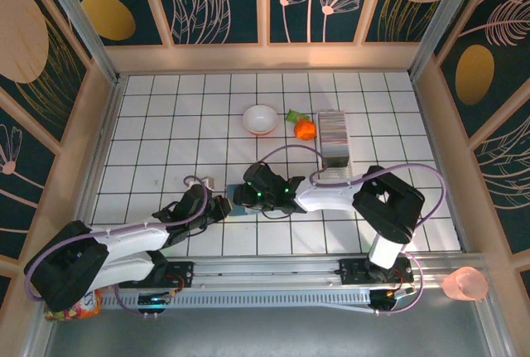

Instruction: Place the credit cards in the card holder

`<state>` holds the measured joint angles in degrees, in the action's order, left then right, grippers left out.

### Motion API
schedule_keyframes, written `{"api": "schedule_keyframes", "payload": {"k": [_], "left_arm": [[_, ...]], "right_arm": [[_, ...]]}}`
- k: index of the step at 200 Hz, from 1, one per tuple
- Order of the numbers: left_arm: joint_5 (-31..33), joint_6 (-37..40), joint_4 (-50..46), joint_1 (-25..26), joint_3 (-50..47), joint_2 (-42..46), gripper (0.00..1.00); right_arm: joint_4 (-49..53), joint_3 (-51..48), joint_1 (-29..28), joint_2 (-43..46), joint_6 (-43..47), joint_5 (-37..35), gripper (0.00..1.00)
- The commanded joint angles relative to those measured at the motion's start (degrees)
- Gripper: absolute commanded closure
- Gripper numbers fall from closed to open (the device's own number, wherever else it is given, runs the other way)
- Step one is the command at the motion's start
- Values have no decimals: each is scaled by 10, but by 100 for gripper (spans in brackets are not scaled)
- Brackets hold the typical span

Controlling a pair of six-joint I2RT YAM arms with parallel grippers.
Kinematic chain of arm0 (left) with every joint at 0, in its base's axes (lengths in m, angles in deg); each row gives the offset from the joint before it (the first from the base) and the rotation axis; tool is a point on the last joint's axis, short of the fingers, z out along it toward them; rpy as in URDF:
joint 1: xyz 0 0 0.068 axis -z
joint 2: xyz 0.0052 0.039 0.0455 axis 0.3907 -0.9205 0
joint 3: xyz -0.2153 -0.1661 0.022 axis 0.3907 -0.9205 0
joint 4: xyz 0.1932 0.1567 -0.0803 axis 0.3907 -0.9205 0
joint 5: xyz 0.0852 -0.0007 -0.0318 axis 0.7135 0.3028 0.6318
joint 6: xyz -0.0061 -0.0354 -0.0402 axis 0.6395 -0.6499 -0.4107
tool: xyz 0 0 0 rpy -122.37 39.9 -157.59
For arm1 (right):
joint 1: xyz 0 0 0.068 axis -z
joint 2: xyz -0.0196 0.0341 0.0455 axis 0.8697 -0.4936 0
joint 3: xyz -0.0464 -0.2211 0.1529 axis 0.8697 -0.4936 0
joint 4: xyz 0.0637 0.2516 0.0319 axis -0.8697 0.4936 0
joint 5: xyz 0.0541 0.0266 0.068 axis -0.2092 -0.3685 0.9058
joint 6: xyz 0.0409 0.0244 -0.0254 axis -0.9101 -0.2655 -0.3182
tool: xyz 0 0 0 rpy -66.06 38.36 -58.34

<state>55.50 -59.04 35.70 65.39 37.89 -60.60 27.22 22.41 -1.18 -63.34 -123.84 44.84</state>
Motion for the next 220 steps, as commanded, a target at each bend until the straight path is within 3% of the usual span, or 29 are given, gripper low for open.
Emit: {"api": "schedule_keyframes", "payload": {"k": [1,86,115,155,164,220], "left_arm": [[-4,-5,11,0,-14,-6,100],[1,-17,11,1,-29,1,100],[3,-23,9,1,-34,8,100],[6,-28,4,1,-38,19,100],[5,-28,4,1,-39,22,100],[4,-24,15,0,-42,44,100]], "right_arm": [[-64,-12,-1,19,-25,23,52],[-146,22,0,10,-24,69,52],[-98,54,0,41,-1,53,52],[65,58,1,112,15,-71,51],[98,49,2,120,11,-86,46],[144,-20,5,101,-28,-90,46]]}}
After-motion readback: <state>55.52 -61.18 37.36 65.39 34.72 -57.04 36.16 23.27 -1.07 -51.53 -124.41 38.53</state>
